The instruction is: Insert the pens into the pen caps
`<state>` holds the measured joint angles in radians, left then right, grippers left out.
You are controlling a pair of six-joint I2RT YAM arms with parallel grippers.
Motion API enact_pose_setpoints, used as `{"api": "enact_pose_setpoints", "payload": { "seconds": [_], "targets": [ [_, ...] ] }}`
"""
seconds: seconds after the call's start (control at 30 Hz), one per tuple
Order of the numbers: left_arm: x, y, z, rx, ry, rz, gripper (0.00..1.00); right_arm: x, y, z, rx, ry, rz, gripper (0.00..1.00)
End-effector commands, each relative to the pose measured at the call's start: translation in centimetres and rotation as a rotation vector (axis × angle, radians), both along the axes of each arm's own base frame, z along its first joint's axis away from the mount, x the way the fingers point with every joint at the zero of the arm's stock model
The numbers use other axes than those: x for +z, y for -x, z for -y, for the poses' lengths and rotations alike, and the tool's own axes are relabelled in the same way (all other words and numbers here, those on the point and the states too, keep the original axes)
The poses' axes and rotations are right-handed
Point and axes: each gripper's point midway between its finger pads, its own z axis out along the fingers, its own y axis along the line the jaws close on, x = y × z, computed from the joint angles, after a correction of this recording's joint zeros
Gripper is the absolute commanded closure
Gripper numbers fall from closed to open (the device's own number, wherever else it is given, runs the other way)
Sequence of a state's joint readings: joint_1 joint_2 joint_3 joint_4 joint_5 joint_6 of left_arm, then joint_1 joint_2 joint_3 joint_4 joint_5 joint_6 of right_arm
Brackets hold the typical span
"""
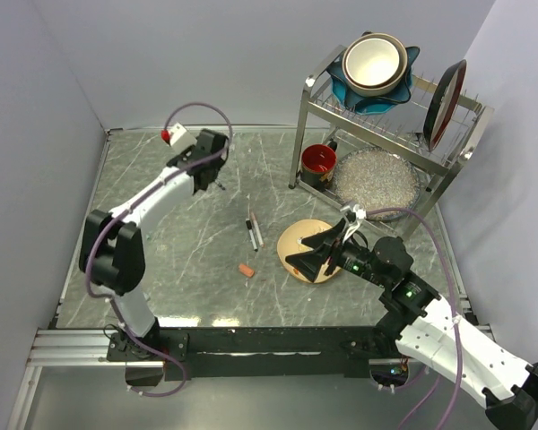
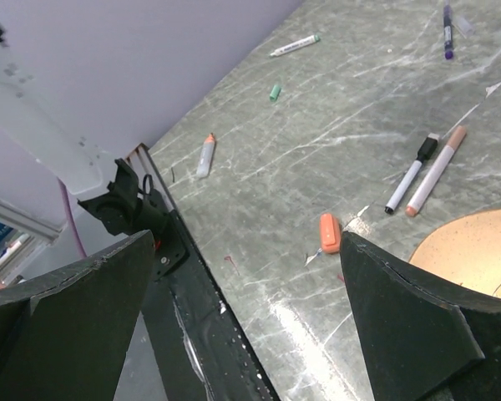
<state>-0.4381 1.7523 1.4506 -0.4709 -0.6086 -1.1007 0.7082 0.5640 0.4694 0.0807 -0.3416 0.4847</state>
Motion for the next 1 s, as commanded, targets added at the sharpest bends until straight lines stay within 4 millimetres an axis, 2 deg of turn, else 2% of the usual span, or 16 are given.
{"api": "enact_pose_setpoints", "payload": {
  "seconds": [0.0, 0.07, 0.1, 0.17, 0.2, 0.27, 0.3, 0.33, 0.47, 0.57, 0.67, 0.83, 0.97],
  "targets": [
    [-1.8, -1.9, -2.6, 0.084, -0.023, -0.083, 0.49, 0.5, 0.2, 0.2, 0.001, -0.015, 0.031, 0.0],
    [-1.5, -3.3, -2.5, 0.083, -0.005, -0.07, 0.5, 0.4, 0.1, 0.4, -0.011, -0.006, 0.036, 0.0],
    [-2.2, -4.1, -2.5, 0.079, -0.01, -0.071, 0.5, 0.4, 0.0, 0.4, -0.015, -0.001, 0.037, 0.0],
    [-2.3, -5.2, -2.5, 0.081, -0.001, -0.062, 0.51, 0.5, -0.2, 0.5, -0.024, 0.005, 0.044, 0.0],
    [-3.5, -5.6, -2.4, 0.073, -0.011, -0.083, 0.52, 0.4, -0.2, 0.5, -0.024, 0.01, 0.043, 0.0],
    [-3.3, -6.8, -2.3, 0.067, -0.007, -0.066, 0.54, 0.4, -0.3, 0.5, -0.026, 0.013, 0.045, 0.0],
    [-4.2, -7.2, -2.5, 0.071, -0.021, -0.081, 0.54, 0.4, -0.3, 0.4, -0.024, 0.015, 0.044, 0.0],
    [-4.1, -7.7, -2.6, 0.075, -0.022, -0.068, 0.55, 0.4, -0.3, 0.4, -0.024, 0.015, 0.044, 0.0],
    [-5.5, -9.2, -3.1, 0.077, -0.015, -0.065, 0.57, 0.0, -0.5, 0.3, -0.022, 0.026, 0.036, 0.0],
    [-7.3, -10.2, -2.8, 0.047, 0.001, -0.084, 0.6, -0.3, -0.7, 0.2, -0.026, 0.034, 0.034, 0.0],
    [-7.9, -10.9, -2.6, 0.032, -0.002, -0.089, 0.61, -0.3, -0.9, 0.1, -0.028, 0.037, 0.028, 0.0],
    [-10.1, -11.4, -2.5, 0.03, -0.006, -0.124, 0.6, -0.3, -1.0, 0.0, -0.031, 0.039, 0.029, 0.0],
    [-11.4, -11.7, -3.2, 0.04, -0.023, -0.14, 0.59, -0.4, -1.1, 0.2, -0.04, 0.042, 0.029, 0.0]
  ]
}}
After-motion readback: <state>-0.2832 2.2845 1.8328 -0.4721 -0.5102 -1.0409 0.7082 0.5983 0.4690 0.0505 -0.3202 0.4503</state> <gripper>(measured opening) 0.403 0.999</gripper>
